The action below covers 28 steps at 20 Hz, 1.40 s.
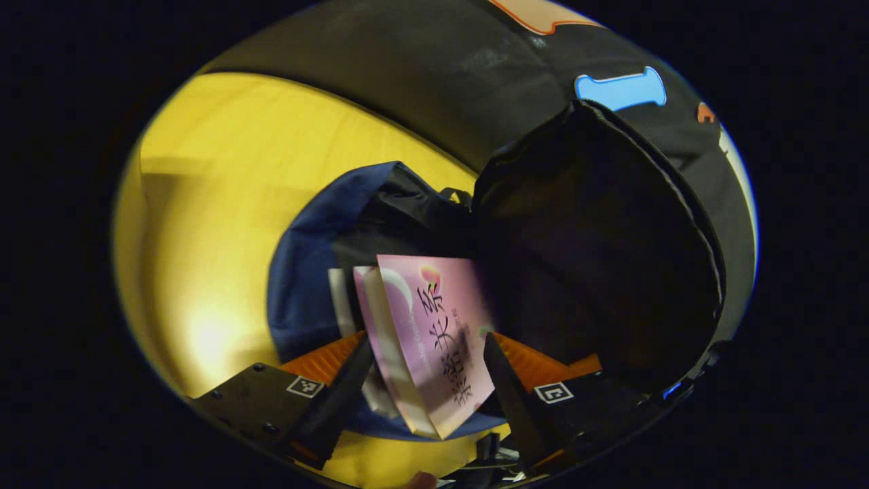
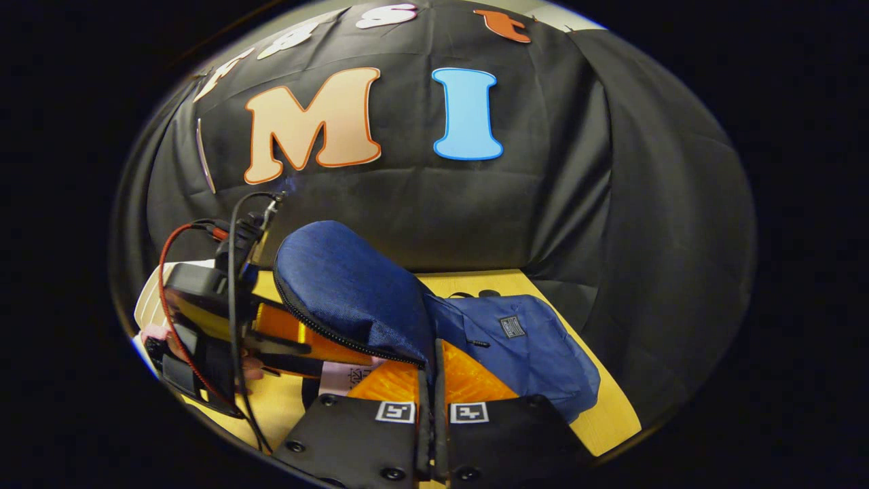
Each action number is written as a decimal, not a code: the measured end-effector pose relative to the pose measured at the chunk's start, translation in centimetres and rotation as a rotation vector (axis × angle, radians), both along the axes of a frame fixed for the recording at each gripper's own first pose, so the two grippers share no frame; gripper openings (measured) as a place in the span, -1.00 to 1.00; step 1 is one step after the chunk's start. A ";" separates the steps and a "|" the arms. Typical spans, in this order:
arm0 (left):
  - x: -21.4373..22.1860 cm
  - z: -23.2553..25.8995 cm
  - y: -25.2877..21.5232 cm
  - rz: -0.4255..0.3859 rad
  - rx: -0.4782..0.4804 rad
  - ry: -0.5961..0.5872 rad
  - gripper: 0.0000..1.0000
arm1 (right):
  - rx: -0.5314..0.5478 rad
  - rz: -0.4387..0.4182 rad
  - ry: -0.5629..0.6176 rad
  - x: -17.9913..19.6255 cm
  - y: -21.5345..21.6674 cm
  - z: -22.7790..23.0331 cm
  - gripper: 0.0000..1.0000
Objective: Open the schoolbag, grab two books from the bookshelf and put them into the schoolbag.
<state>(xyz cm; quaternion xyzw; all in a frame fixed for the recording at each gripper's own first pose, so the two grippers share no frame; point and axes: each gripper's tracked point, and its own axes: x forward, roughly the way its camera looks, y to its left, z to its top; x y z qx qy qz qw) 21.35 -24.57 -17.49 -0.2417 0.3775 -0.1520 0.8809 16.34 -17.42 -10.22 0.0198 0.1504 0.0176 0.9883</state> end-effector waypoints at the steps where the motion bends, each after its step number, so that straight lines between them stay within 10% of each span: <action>1: -1.0 0.6 0.0 -0.003 0.004 0.001 0.92 | 0.005 0.001 0.003 -0.1 -0.1 -0.2 -0.90; 18: -15.3 12.5 12.1 0.223 0.265 -0.211 0.90 | -0.018 0.140 0.118 -8.9 5.7 -2.7 -0.07; 22: -16.4 16.1 16.8 0.307 0.350 -0.362 0.91 | 0.012 0.174 0.068 -11.2 8.5 -0.6 0.96; 28: -18.5 19.1 20.5 0.339 0.491 -0.479 0.89 | -0.019 0.212 -0.097 -11.3 11.6 6.8 0.96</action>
